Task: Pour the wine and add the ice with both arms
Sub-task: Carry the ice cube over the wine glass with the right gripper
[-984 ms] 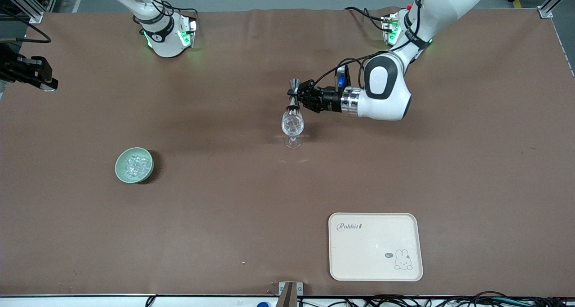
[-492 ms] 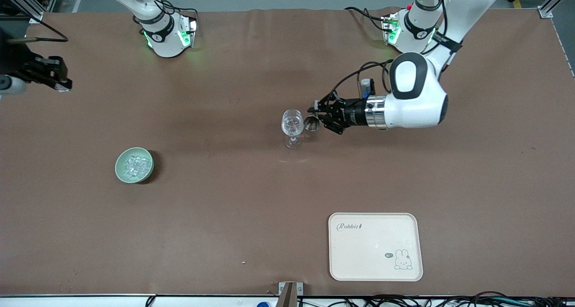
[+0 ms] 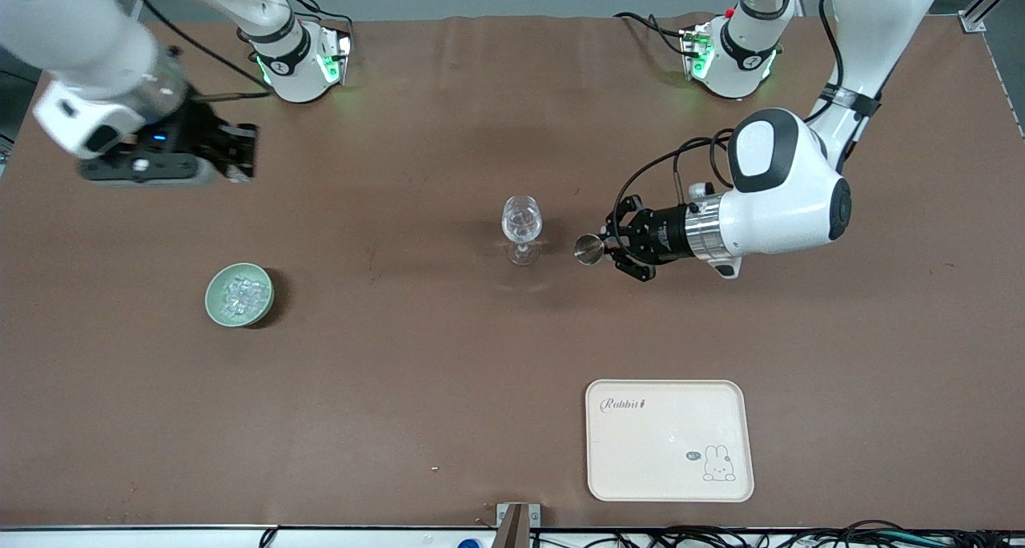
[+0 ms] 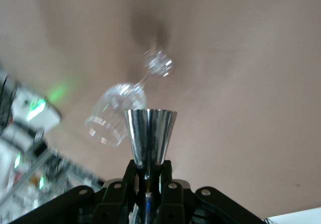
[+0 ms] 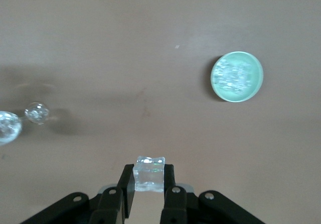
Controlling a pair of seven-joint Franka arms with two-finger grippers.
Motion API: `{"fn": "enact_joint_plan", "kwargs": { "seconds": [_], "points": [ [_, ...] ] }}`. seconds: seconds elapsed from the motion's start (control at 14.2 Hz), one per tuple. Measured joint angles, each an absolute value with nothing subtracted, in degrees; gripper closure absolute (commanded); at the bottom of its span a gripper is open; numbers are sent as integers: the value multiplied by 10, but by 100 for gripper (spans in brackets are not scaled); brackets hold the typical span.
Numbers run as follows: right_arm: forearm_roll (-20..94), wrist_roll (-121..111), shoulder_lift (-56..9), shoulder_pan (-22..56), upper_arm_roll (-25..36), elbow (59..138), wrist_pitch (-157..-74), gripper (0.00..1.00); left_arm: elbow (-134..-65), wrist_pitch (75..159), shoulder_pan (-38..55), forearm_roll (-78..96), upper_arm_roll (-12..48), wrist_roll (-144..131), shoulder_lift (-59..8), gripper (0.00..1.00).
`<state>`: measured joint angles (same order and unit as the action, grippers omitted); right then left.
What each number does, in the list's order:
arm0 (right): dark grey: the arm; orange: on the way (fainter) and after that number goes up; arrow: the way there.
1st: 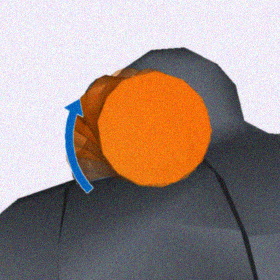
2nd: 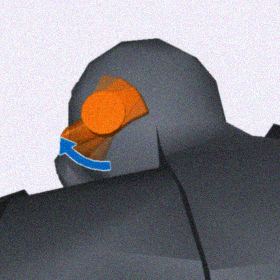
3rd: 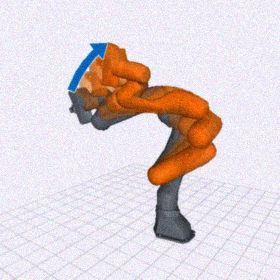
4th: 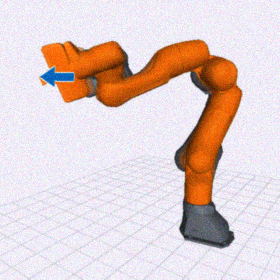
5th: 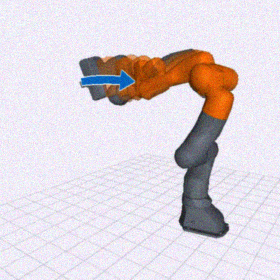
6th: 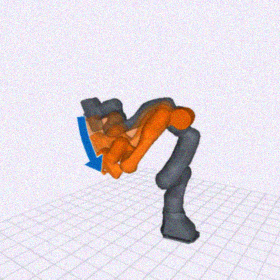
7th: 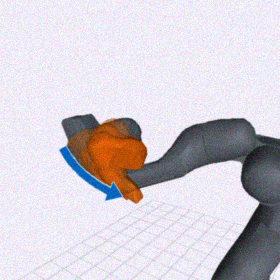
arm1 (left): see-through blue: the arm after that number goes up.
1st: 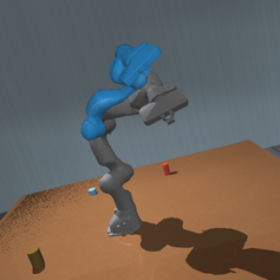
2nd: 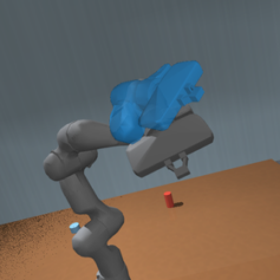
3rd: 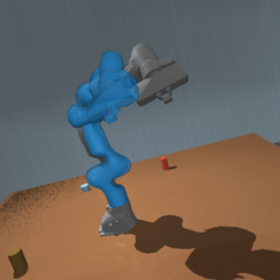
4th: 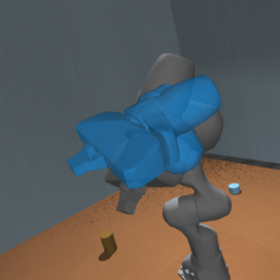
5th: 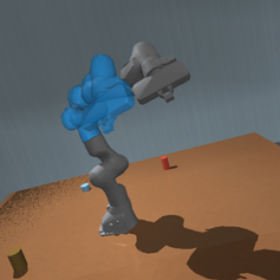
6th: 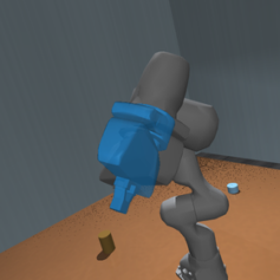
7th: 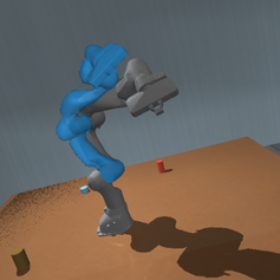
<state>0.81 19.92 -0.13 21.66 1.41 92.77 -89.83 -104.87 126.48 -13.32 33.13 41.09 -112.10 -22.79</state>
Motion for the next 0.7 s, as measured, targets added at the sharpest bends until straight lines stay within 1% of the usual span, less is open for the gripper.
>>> {"fn": "enact_joint_plan", "kwargs": {
  "seconds": [0.14,0.49,0.7],
  "points": [
    [8,260,-29,266,14,929,-936,100,-1035,1265,-123,263,414,-1116,-234,99],
    [13,372,-94,366,14,929,-1018,100,-1008,1264,-114,213,411,-1066,-238,99],
    [31,410,-127,406,14,929,-1073,100,-955,1265,-122,165,401,-1050,-277,99]
  ]
}}
